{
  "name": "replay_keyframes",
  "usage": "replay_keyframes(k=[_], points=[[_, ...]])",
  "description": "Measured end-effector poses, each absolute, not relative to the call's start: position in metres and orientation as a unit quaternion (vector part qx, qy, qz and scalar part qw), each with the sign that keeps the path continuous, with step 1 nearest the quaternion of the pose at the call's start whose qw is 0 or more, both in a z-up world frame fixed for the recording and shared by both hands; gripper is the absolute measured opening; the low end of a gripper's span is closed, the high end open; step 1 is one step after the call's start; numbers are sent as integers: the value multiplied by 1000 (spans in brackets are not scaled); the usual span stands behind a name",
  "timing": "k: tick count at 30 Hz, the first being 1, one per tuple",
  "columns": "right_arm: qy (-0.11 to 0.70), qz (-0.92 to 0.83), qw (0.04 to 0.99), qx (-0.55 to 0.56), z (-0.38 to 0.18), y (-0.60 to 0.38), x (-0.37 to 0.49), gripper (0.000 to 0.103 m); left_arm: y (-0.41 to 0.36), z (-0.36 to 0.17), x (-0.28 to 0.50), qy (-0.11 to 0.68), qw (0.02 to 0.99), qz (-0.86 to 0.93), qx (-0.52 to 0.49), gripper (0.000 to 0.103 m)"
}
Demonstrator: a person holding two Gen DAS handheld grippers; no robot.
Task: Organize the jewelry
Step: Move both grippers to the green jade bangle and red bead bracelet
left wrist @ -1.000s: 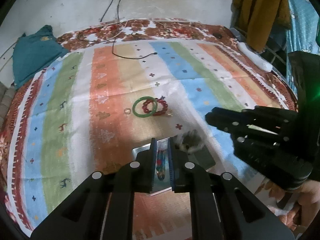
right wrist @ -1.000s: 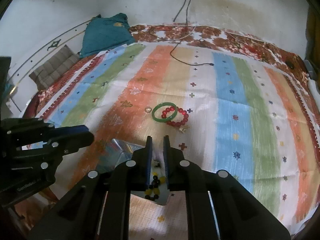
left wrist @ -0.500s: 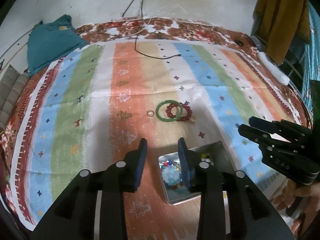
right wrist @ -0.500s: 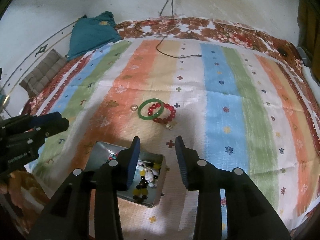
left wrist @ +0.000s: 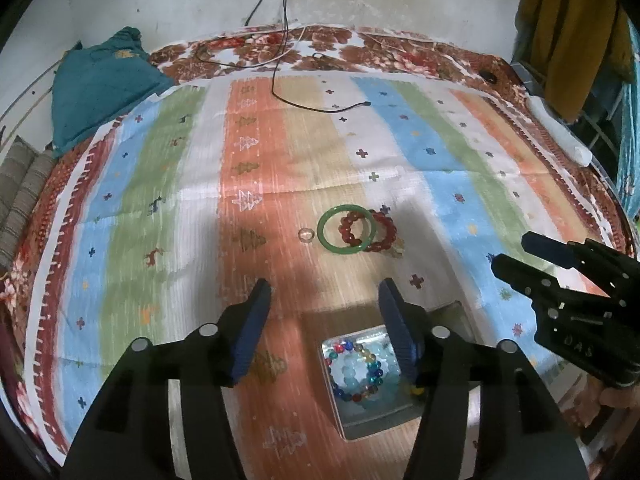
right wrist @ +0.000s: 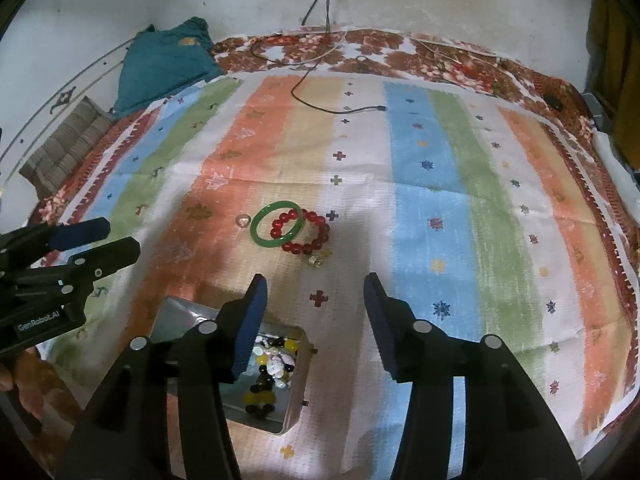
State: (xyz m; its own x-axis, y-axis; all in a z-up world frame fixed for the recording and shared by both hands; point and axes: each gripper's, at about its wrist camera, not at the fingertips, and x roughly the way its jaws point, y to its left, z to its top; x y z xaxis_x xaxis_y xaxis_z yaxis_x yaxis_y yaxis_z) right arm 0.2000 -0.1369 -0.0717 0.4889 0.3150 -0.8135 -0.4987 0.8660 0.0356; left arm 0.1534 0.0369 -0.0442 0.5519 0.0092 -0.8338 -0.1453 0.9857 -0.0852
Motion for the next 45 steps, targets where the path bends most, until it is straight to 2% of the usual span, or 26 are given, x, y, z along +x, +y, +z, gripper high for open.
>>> replay_keyframes(k=[5,12,23,45], points=[[459,230,852,-105,-79,-133,213,54,38,-48,165,476,876,49,-58,65],[464,222,851,-105,-85,-130,231,66,49,-58,188,490,868,56,-59,65],[481,211,844,-109,-98,-124,258,66,60,-71,214,504,859,52,-80,69],[516,209,823,-117,-126,-107,300,66,66,-101,259,534,843,49,-46,72]])
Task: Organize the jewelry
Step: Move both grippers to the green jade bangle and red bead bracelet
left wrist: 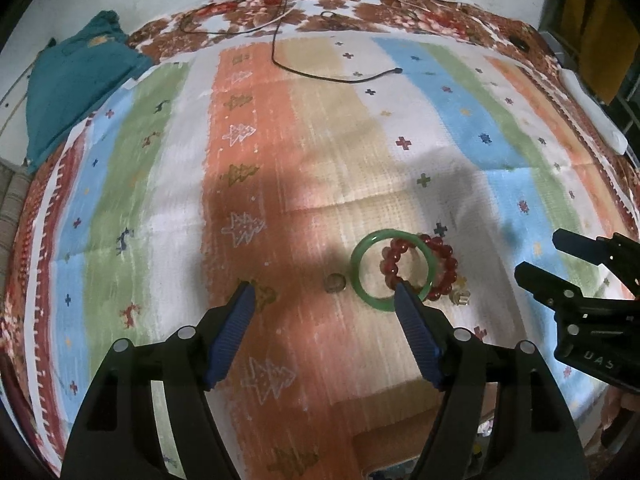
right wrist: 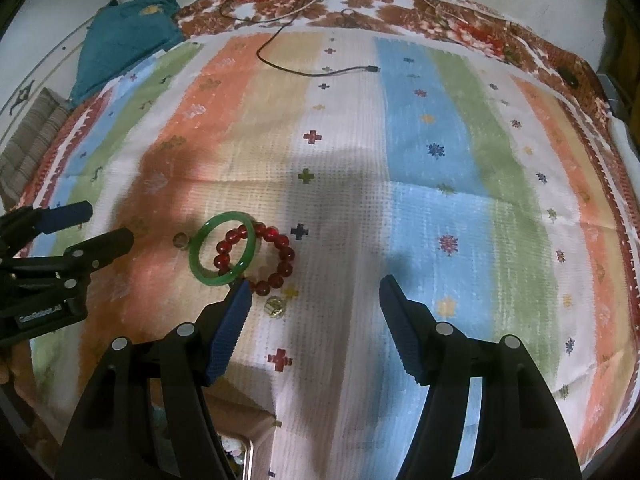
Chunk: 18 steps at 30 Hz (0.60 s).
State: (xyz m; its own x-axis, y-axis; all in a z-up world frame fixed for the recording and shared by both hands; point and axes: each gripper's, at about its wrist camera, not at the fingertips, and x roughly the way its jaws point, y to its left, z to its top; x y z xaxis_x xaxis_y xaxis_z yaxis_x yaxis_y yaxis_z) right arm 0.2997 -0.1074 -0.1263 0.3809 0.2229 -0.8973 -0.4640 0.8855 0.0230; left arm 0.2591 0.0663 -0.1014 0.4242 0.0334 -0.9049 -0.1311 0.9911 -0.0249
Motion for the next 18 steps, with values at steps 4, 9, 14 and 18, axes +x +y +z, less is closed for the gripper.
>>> replay_keyframes(k=[4,9,14,18], points=[[520,211,819,-118,-130,-103,304,66,68,-105,266,536,842,47,-41,72],[526,211,815,-120,-136,-99,310,66,69,-114,275,544,837,45,-36,72],[534,208,810,-123,-143,-96,318,66,71,-129,285,557,829,37,-29,72],[544,205,804,-125,-152,-94,325,66,71,-137,292,563,825,28,-27,72]])
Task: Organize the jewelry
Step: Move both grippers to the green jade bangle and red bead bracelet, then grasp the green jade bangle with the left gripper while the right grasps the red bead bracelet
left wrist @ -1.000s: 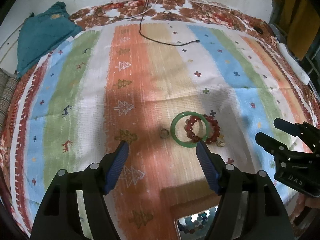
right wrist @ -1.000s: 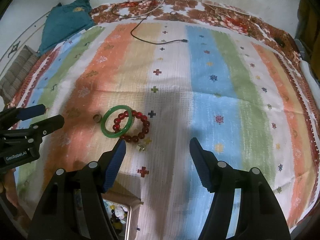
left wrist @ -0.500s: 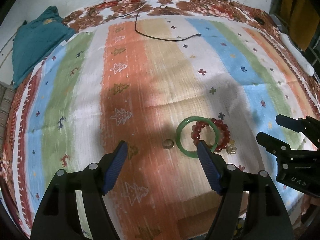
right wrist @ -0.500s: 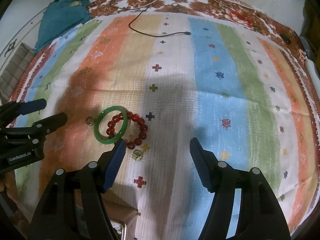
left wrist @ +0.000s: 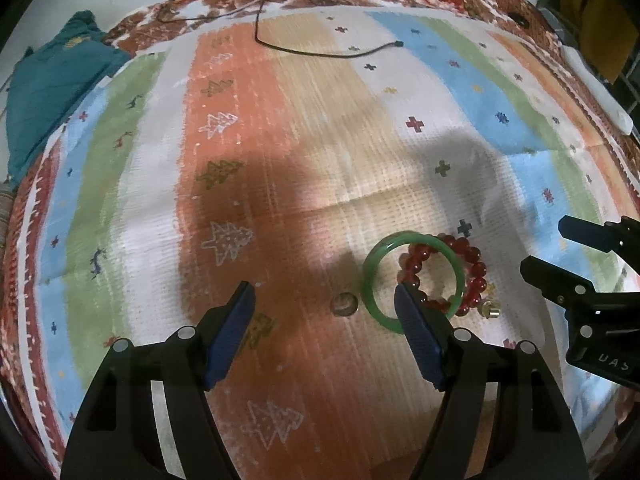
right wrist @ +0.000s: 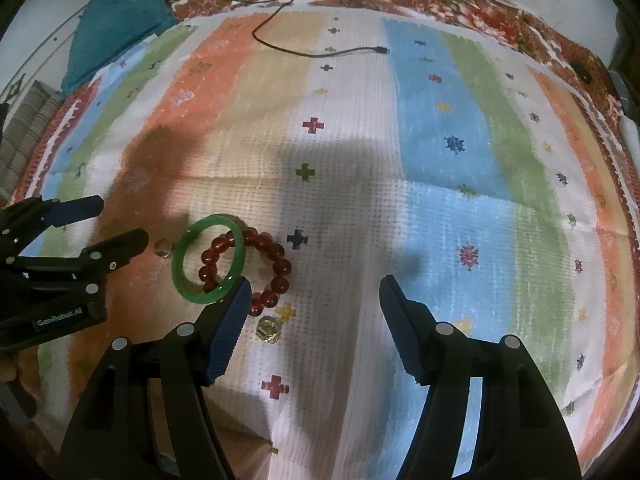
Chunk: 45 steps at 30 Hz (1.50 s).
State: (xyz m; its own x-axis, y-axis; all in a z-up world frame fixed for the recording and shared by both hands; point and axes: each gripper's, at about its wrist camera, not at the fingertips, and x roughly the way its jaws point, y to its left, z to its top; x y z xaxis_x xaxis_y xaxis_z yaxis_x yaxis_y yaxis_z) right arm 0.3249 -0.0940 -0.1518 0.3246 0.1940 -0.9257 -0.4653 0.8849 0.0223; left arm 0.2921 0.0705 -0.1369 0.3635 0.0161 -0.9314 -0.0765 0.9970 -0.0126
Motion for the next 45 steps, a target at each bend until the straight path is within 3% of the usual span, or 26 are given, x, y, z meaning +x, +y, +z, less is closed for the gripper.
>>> replay_keyframes(k=[16,25,28,31,33,35,37,45], points=[[575,203,779,-146,-188,-78,341,66,64,-166,318,588,809,10,-14,72],[574,202,777,-164,-199,-73,342,65,62,-186,322,605,796,9,4,66],[567,201,779,-178,-201,-69,341,62,63,-187,322,608,794,15,2,57],[559,201,780,-195,-201,-65,338,47,66,-186,322,609,793,20,-5,37],[556,198,782,-199,-201,-66,338,34,70,-186,322,610,792,26,-9,18],[553,199,784,-199,-201,-67,338,25,74,-186,322,611,791,33,-16,7],[551,200,786,-197,-199,-69,336,14,80,-185,321,609,792,33,-29,7],[529,213,800,-186,-178,-68,329,14,77,-165,307,596,802,39,-26,7]])
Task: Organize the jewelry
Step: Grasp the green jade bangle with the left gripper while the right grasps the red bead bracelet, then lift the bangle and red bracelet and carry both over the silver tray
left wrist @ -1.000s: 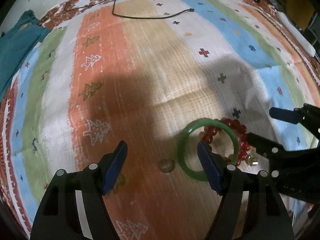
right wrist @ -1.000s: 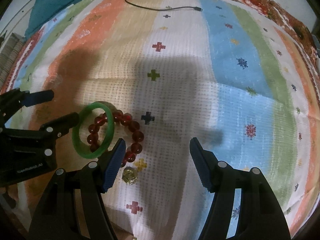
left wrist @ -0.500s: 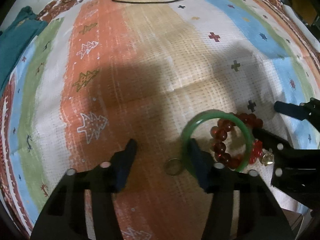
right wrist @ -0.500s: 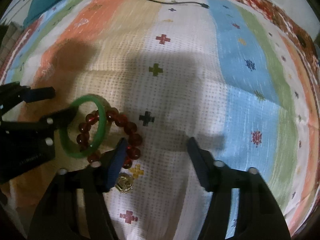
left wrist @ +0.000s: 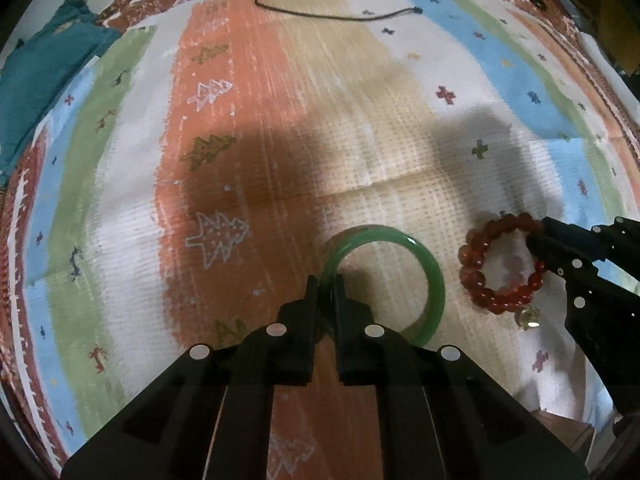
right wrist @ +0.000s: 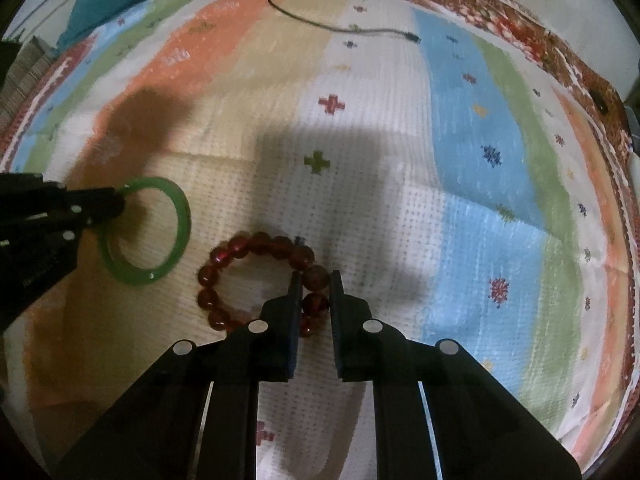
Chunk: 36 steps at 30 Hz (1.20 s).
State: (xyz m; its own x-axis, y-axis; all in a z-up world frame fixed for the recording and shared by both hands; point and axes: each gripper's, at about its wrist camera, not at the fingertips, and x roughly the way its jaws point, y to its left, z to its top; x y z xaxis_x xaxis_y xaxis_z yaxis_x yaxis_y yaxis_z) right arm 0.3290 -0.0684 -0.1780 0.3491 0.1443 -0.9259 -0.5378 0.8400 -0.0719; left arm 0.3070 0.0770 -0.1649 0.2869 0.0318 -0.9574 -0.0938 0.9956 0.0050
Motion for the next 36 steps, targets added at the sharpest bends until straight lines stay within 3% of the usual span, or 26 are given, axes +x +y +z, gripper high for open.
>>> replay_keyframes(k=[36], points=[[411,253,868,-120,-79,-88,252,14,46,-48,212,480,876,32,-39,8]])
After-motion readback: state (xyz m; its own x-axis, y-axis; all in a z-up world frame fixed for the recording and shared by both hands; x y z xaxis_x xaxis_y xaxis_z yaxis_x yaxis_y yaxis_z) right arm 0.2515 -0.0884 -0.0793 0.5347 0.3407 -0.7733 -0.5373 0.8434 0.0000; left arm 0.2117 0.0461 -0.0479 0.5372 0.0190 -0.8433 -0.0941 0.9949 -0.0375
